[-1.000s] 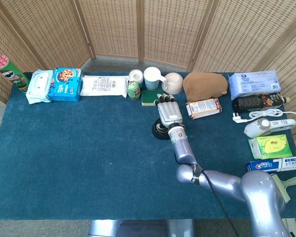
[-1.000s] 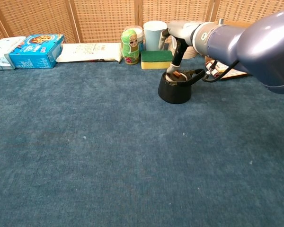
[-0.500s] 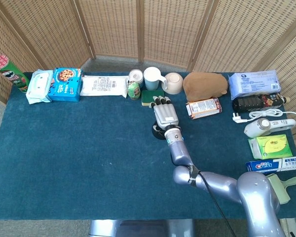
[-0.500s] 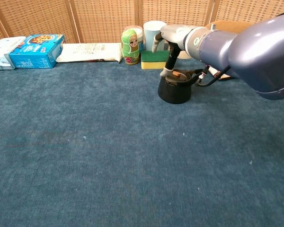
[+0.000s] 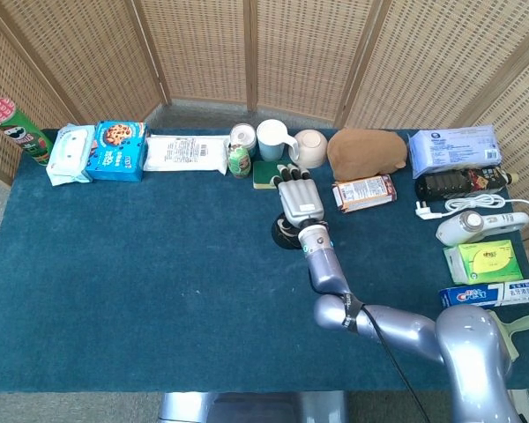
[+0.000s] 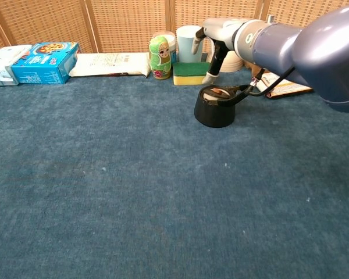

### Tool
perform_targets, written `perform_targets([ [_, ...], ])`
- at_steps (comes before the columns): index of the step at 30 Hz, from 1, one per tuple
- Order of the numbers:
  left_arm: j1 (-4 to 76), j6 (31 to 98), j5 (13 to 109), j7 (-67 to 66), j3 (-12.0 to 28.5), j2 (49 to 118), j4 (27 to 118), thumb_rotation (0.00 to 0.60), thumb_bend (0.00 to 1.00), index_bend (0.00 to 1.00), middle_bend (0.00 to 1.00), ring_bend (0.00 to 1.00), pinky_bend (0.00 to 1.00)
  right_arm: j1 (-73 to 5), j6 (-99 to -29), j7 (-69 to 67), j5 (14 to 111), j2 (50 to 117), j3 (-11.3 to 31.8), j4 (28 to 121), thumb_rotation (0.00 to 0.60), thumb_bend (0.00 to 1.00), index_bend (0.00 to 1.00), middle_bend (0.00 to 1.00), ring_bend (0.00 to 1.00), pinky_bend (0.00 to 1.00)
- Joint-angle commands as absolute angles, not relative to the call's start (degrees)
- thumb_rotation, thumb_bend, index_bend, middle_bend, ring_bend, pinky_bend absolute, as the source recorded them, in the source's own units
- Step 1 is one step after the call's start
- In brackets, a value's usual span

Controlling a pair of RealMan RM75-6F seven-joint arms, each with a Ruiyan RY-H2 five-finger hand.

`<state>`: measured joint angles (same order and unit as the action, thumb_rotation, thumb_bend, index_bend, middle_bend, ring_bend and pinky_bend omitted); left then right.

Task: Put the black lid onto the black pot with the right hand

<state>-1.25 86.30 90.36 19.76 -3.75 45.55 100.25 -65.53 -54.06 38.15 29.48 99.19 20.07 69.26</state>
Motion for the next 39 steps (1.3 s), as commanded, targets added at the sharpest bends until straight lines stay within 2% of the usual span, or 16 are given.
perform_targets([
  [1,-1.25,86.28,90.28,19.58,-3.74,45.59,100.31,0.600,0.14,0.00,0.00,0.00,0.05,-65.31,-53.82,38.68,29.21,98.64,19.78,70.03,0.600,0.23,0.24,0.08,0.07,0.00],
  [10,-1.21,86.17,90.36,19.25,-3.78,45.62,100.47,0.600,0.14,0.00,0.00,0.00,0.05,-65.08,-53.64,40.93,27.61,97.04,18.69,73.11,0.600,0.23,0.23,0.08,0.07,0.00],
  [29,-1.23,86.27,90.37,19.72,-3.79,45.53,100.34,0.600,0.14,0.00,0.00,0.00,0.05,-65.98,-52.81,41.59,26.93,99.41,18.32,69.21,0.600,0.24,0.23,0.08,0.07,0.00],
  [36,-1.37,86.59,90.59,19.98,-3.85,45.51,100.24,0.600,0.14,0.00,0.00,0.00,0.05,-65.41,-54.59,40.51,28.62,96.80,19.56,74.28,0.600,0.24,0.23,0.08,0.07,0.00],
  [39,-1.41,86.76,90.95,19.96,-3.95,45.52,100.16,0.600,0.14,0.00,0.00,0.00,0.05,-64.14,-56.67,39.52,30.91,93.62,19.92,80.23,0.600,0.22,0.23,0.08,0.08,0.00],
])
